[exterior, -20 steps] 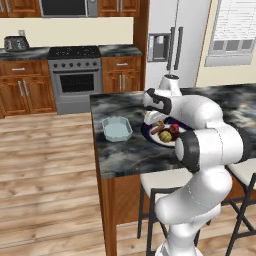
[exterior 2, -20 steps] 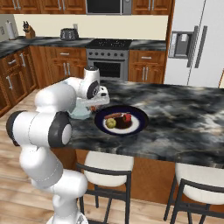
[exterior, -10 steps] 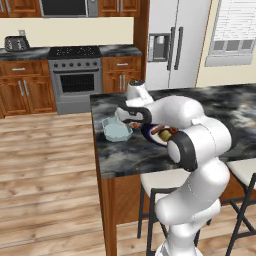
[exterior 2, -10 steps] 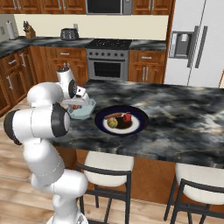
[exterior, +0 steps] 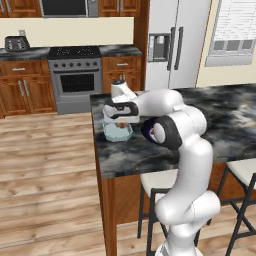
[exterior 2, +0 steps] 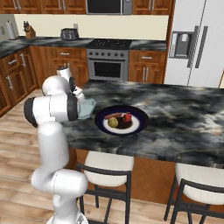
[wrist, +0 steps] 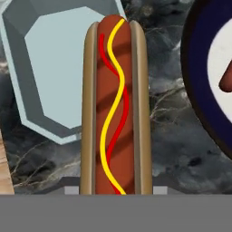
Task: Place one cooked food and one vegetable from the large plate to each tupperware container.
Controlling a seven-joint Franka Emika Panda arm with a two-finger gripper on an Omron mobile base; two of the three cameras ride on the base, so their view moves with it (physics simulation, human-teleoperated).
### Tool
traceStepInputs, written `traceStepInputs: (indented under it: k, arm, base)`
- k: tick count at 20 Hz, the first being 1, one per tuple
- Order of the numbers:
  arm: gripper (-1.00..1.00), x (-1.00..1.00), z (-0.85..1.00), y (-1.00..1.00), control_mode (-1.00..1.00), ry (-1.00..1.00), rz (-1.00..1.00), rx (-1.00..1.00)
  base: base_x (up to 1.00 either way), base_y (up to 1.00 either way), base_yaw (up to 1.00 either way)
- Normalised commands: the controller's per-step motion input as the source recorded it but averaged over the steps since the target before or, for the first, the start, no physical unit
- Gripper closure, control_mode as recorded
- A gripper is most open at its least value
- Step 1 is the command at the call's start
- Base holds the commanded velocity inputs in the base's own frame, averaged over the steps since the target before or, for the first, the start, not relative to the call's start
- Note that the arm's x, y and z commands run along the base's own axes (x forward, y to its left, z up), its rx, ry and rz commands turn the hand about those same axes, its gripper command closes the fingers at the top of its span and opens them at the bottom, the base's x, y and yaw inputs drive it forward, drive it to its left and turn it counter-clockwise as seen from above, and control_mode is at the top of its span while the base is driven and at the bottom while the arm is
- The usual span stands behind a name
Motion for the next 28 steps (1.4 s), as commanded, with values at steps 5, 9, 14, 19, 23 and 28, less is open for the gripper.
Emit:
traceStepInputs:
  k: [5,9,14,19,23,28]
  arm:
    - [1.00,0.62,-0.28,0.00,-1.00,0.07,0.00,0.00]
    - [1.00,0.56,-0.32,0.03,-1.00,0.05,0.00,0.00]
    - [1.00,0.48,-0.36,0.03,-1.00,0.05,0.01,0.00]
    - [1.00,0.18,-0.38,0.05,-1.00,0.07,0.01,0.00]
    - [1.00,0.10,-0.42,0.09,-1.00,0.07,0.00,0.00]
    - [1.00,0.01,-0.53,0.01,-1.00,0.09,0.00,0.04]
  base:
    - [0.00,0.00,0.00]
    - [0.00,0.00,0.00]
    - [0.00,0.00,0.00]
    - [0.00,0.00,0.00]
    - [0.00,0.00,0.00]
    - [0.00,0.00,0.00]
